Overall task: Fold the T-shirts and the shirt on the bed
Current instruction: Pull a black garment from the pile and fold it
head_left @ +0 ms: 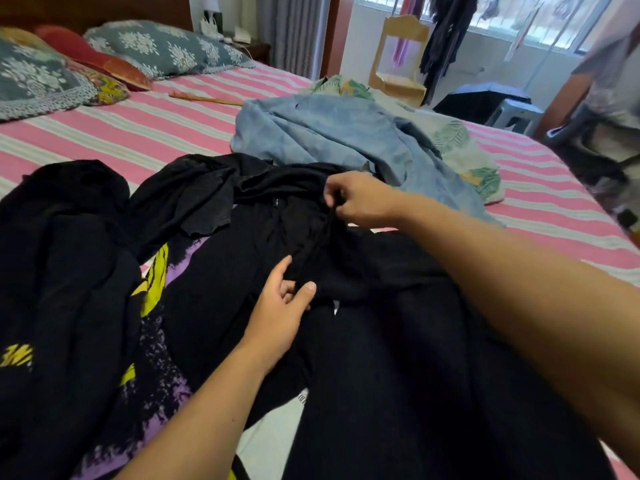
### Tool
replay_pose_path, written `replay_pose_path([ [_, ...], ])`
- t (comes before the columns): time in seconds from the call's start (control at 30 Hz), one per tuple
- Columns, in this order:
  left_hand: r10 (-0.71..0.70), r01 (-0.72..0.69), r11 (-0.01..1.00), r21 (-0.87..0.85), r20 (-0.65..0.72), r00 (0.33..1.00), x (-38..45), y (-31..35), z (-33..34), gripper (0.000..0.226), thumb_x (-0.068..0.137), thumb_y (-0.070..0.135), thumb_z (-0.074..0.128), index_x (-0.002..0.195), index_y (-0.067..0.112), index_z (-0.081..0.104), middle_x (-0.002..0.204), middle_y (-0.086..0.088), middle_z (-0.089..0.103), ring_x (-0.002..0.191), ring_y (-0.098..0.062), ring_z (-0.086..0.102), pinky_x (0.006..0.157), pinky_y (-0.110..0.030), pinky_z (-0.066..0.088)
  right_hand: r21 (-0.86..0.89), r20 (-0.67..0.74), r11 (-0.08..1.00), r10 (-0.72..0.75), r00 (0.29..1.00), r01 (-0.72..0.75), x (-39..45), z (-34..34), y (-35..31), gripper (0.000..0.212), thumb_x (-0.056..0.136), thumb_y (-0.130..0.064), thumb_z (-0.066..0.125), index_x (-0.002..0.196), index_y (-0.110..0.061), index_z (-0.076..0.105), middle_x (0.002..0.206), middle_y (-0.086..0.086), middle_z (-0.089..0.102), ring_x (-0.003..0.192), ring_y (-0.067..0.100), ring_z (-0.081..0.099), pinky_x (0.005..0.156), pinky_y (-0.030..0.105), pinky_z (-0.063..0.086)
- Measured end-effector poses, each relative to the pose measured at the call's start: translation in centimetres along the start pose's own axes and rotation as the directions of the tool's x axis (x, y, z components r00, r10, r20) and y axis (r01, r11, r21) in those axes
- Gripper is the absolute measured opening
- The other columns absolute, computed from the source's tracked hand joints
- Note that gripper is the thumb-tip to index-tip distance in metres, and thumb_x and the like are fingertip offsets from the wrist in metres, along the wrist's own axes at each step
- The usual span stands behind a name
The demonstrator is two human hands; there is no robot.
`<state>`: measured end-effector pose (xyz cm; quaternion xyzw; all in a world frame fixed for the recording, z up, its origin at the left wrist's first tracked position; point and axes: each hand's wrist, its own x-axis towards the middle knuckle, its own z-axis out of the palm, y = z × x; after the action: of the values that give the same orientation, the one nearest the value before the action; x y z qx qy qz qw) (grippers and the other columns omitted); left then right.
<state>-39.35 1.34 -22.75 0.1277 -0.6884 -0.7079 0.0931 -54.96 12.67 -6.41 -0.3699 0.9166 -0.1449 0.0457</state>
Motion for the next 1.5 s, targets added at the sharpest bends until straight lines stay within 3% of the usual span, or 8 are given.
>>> replay_pose_path([
  [0.2,-0.012,0.011,0.997,0.080,0.008,1.000,-0.1,0.1,0.2,0.034,0.098,0.031,0.061,0.131,0.036,0.055,0.099,-0.004,0.071,0.077,-0.002,0.064,0.094,-0.039,0.051,0.622,-0.415,0.745,0.574,0.705,-0.241,-16.6,-1.2,9.4,0.040,0.076,0.022,0.048,0.077,-0.018,0.055,0.066,-0.001,0.058,0.058,0.004,0.052,0.057,0.022,0.040],
  [0.33,-0.041,0.040,0.983,0.179,0.000,0.999,-0.7,1.0,0.7,0.032,0.097,0.026,0.063,0.130,0.027,0.062,0.102,-0.008,0.070,0.084,-0.012,0.066,0.090,-0.035,0.052,0.951,-0.043,0.156,0.920,0.389,-0.266,-24.2,4.0,14.8,0.048,0.086,0.017,0.040,0.119,-0.013,0.059,0.109,0.010,0.060,0.089,0.020,0.058,0.086,0.038,0.050],
  [0.47,-0.055,0.038,0.949,0.313,0.046,0.997,-1.5,1.9,1.3,0.034,0.098,0.028,0.065,0.131,0.025,0.061,0.104,-0.002,0.066,0.100,-0.024,0.065,0.083,-0.026,0.049,0.954,0.005,0.091,0.947,0.320,-0.284,-26.1,6.3,14.7,0.027,0.083,0.004,0.049,0.105,-0.008,0.060,0.084,0.007,0.046,0.071,0.019,0.047,0.070,0.034,0.045],
  [0.8,0.044,-0.323,0.393,0.861,0.333,0.942,-7.4,1.3,4.6,0.070,0.092,0.063,0.055,0.153,0.035,0.034,0.150,0.009,0.032,0.138,-0.017,0.029,0.115,-0.038,0.033,0.619,0.062,0.237,0.936,0.347,-0.749,-21.6,4.9,15.0,0.020,0.080,-0.025,0.060,0.090,-0.008,0.060,0.086,0.012,0.057,0.071,0.029,0.053,0.053,0.029,0.037],
  [1.0,0.285,-0.434,0.502,0.748,0.331,0.900,-8.1,-2.6,3.5,0.027,0.095,0.038,0.066,0.122,0.033,0.066,0.141,0.008,0.047,0.133,-0.017,0.035,0.112,-0.042,0.035,0.660,0.331,0.107,0.847,0.416,-0.743,-18.1,5.8,17.8,0.020,0.095,-0.017,0.065,0.108,-0.002,0.065,0.127,0.015,0.060,0.110,0.026,0.057,0.105,0.041,0.047],
  [1.23,0.339,-0.378,0.655,0.655,0.192,0.921,-7.4,-2.8,3.5,0.017,0.099,0.014,0.057,0.091,0.026,0.048,0.124,0.013,0.057,0.114,-0.009,0.044,0.097,-0.030,0.038,0.982,0.118,-0.037,0.886,0.448,-0.186,-20.1,5.0,13.5,0.052,0.087,-0.031,0.060,0.136,-0.015,0.055,0.128,0.006,0.065,0.110,0.026,0.066,0.093,0.047,0.057],
  [1.3,0.348,-0.396,0.633,0.665,0.211,0.913,-7.5,-2.8,3.5,0.018,0.097,0.014,0.060,0.089,0.025,0.048,0.123,0.014,0.056,0.115,-0.010,0.043,0.096,-0.030,0.038,0.944,0.320,-0.233,0.815,0.484,-0.232,-21.5,5.2,12.7,0.023,0.098,-0.020,0.051,0.115,-0.011,0.064,0.110,0.006,0.070,0.093,0.024,0.070,0.078,0.043,0.060],
  [1.5,0.334,-0.391,0.622,0.678,0.221,0.916,-7.6,-2.7,3.5,0.017,0.097,0.015,0.061,0.088,0.023,0.049,0.126,0.013,0.055,0.117,-0.010,0.042,0.096,-0.028,0.036,0.804,0.519,-0.214,0.706,0.481,-0.554,-22.1,4.7,11.4,0.011,0.098,-0.026,0.059,0.089,-0.021,0.058,0.083,-0.004,0.067,0.078,0.014,0.060,0.085,0.030,0.048],
])
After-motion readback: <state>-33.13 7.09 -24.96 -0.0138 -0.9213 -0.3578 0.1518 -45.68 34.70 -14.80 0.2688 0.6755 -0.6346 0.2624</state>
